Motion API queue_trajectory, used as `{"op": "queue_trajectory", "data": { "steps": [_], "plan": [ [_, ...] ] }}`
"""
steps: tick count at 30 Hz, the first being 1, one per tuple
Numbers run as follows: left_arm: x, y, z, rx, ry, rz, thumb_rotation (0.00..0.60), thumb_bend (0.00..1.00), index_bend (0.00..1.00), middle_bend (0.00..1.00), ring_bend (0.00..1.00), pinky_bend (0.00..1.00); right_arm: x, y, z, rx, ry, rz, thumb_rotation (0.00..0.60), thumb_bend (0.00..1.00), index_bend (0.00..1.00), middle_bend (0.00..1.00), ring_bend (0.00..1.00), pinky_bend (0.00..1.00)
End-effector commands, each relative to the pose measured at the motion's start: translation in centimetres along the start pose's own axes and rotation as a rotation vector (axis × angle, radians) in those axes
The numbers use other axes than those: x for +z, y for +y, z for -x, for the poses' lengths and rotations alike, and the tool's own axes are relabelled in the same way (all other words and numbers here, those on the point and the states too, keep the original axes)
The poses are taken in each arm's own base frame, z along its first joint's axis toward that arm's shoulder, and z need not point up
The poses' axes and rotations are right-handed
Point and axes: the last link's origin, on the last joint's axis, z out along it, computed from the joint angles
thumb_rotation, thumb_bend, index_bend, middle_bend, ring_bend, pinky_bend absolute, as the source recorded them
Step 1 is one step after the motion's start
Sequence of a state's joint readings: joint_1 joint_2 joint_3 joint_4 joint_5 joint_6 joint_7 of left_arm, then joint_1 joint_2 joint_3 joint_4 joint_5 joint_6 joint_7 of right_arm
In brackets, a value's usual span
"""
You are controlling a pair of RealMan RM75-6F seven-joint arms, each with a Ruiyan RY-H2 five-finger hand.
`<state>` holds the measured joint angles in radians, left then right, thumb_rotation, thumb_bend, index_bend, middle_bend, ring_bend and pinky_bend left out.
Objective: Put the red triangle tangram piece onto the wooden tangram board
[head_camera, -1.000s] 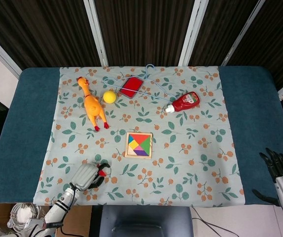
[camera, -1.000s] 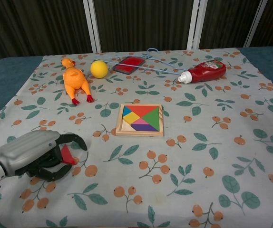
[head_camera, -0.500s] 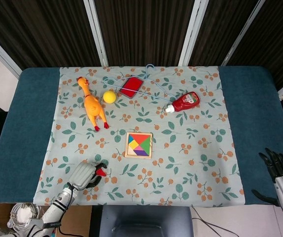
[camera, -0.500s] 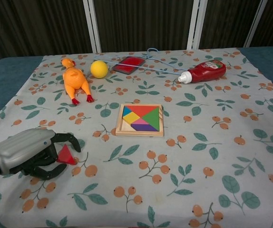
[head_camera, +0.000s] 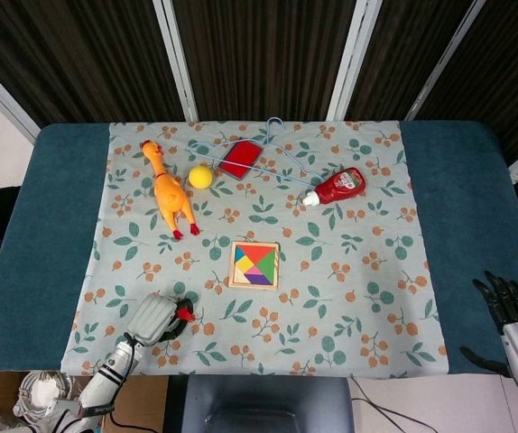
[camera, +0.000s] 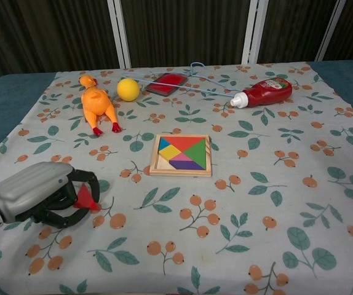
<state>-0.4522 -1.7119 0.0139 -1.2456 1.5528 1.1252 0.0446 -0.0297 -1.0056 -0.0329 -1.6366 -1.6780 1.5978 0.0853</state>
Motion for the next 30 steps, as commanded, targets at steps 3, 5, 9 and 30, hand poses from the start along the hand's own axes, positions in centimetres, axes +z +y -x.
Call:
{"op": "queue_trajectory", "data": {
  "steps": [3, 5, 9, 30],
  "plan": [
    [0.0, 0.1, -0.3, -0.003, 0.014, 0.004, 0.6, 0.43, 0.66, 1.0, 1.0, 1.0, 0.0, 0.0, 0.1, -0.002, -0.002, 0.0, 0.6, 0.2, 0.0, 0.0, 0.0, 0.0],
    [0.1, 0.2, -0.5, -0.009, 0.021, 0.005, 0.6, 0.43, 0.67, 1.0, 1.0, 1.0, 0.0, 0.0, 0.1, -0.002, -0.002, 0.0, 0.6, 0.2, 0.0, 0.0, 0.0, 0.0],
    [0.4, 0.8, -1.0, -0.04, 0.035, 0.009, 0.6, 0.43, 0.67, 1.0, 1.0, 1.0, 0.0, -0.1, 0.1, -0.004, -0.003, -0.003, 0.6, 0.2, 0.0, 0.0, 0.0, 0.0],
    [7.7, 7.4, -3.3, -0.185, 0.098, -0.143, 0.6, 0.43, 0.66, 1.0, 1.0, 1.0, 0.0, 0.4, -0.4, 0.026, -0.006, -0.013, 0.6, 0.2, 0.0, 0.0, 0.0, 0.0]
  ]
}}
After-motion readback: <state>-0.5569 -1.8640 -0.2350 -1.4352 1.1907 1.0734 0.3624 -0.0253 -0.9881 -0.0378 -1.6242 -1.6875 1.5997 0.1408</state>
